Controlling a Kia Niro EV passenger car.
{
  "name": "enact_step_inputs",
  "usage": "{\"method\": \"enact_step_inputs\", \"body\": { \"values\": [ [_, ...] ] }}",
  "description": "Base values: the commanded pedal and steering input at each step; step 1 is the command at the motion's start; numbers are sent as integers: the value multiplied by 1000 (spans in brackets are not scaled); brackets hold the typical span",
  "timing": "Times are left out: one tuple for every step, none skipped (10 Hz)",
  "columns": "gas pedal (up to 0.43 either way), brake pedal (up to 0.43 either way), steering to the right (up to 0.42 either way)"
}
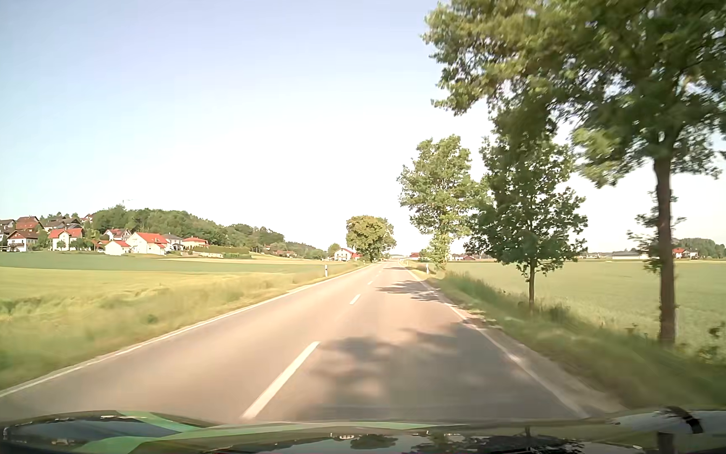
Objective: Follow the waypoints while adhering to traffic rules and regulations
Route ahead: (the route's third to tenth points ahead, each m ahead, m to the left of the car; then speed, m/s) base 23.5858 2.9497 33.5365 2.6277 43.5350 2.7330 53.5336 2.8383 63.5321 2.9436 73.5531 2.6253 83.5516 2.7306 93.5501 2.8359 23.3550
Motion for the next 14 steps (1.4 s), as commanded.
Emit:
{"method": "enact_step_inputs", "body": {
  "values": [
    [150,0,-1],
    [150,0,0],
    [150,0,-1],
    [150,0,-1],
    [150,0,-2],
    [130,0,-3],
    [130,0,-3],
    [130,0,-2],
    [130,0,-3],
    [138,0,-3],
    [138,0,-2],
    [150,0,-3],
    [150,0,-2],
    [177,0,-2]
  ]
}}
